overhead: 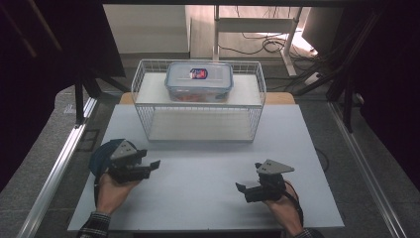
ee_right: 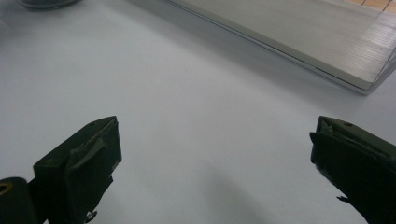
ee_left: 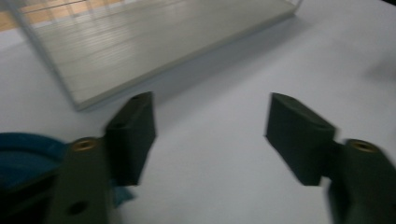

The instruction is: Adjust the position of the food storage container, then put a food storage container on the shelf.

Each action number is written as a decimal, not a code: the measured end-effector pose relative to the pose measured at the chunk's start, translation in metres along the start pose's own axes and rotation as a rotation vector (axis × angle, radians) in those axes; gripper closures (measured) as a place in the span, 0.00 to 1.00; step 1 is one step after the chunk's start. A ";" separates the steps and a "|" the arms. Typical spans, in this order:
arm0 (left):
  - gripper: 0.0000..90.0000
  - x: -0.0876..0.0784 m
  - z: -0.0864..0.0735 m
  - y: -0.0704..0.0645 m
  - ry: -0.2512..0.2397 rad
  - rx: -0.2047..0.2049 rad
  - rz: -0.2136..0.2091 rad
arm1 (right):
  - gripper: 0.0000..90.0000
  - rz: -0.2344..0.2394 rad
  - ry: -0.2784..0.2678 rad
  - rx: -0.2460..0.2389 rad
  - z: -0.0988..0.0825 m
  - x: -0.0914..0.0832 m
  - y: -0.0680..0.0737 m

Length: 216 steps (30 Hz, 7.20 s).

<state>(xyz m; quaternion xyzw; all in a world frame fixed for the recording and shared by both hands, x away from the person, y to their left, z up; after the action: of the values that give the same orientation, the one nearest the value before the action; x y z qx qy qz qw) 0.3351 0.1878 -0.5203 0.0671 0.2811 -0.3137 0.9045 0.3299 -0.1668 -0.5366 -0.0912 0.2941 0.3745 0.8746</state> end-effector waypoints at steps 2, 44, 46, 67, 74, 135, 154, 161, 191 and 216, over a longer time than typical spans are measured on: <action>0.60 -0.004 -0.004 0.017 0.007 -0.043 0.024 | 0.02 -0.004 0.008 0.001 -0.001 0.001 0.000; 1.00 -0.028 -0.058 0.124 0.088 -0.305 0.319 | 0.04 0.010 0.070 -0.027 -0.008 0.010 0.002; 1.00 -0.022 -0.054 0.112 0.087 -0.290 0.283 | 0.04 0.013 0.070 -0.029 -0.008 0.010 0.002; 1.00 -0.035 -0.083 0.090 0.158 -0.313 0.255 | 0.04 0.017 0.068 -0.038 -0.006 0.010 -0.001; 1.00 -0.024 -0.076 0.073 0.158 -0.302 0.195 | 0.04 0.014 0.070 -0.035 -0.006 0.011 -0.001; 0.13 0.002 -0.049 -0.047 0.059 -0.074 -0.089 | 0.03 0.044 0.030 0.010 -0.003 0.003 -0.001; 0.07 0.004 -0.063 -0.042 0.086 -0.009 -0.030 | 0.02 0.046 0.081 -0.041 -0.011 0.011 0.003; 0.07 0.007 -0.058 -0.048 0.106 0.016 -0.048 | 0.03 0.053 0.072 -0.034 -0.006 0.010 0.007; 0.04 0.045 -0.010 -0.080 0.147 -0.068 -0.360 | 0.06 0.263 0.196 0.079 0.034 0.046 0.047; 0.59 0.013 -0.029 -0.092 0.064 -0.245 -0.471 | 0.58 0.424 0.243 0.315 0.016 0.020 0.053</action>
<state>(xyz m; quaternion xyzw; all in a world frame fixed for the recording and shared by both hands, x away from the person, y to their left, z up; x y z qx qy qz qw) 0.2743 0.1170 -0.5467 -0.1001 0.3530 -0.4768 0.7987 0.3106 -0.1118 -0.5325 0.0652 0.4636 0.4852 0.7385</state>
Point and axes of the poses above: each handheld gripper's, and its own axes: x roughly forward along the jaws, z roughly out of its top, y roughly to its left, the point moved 8 cm from there along x, roughly forward along the jaws, and after that the axes turned 5 degrees about x, right-handed, at the moved point
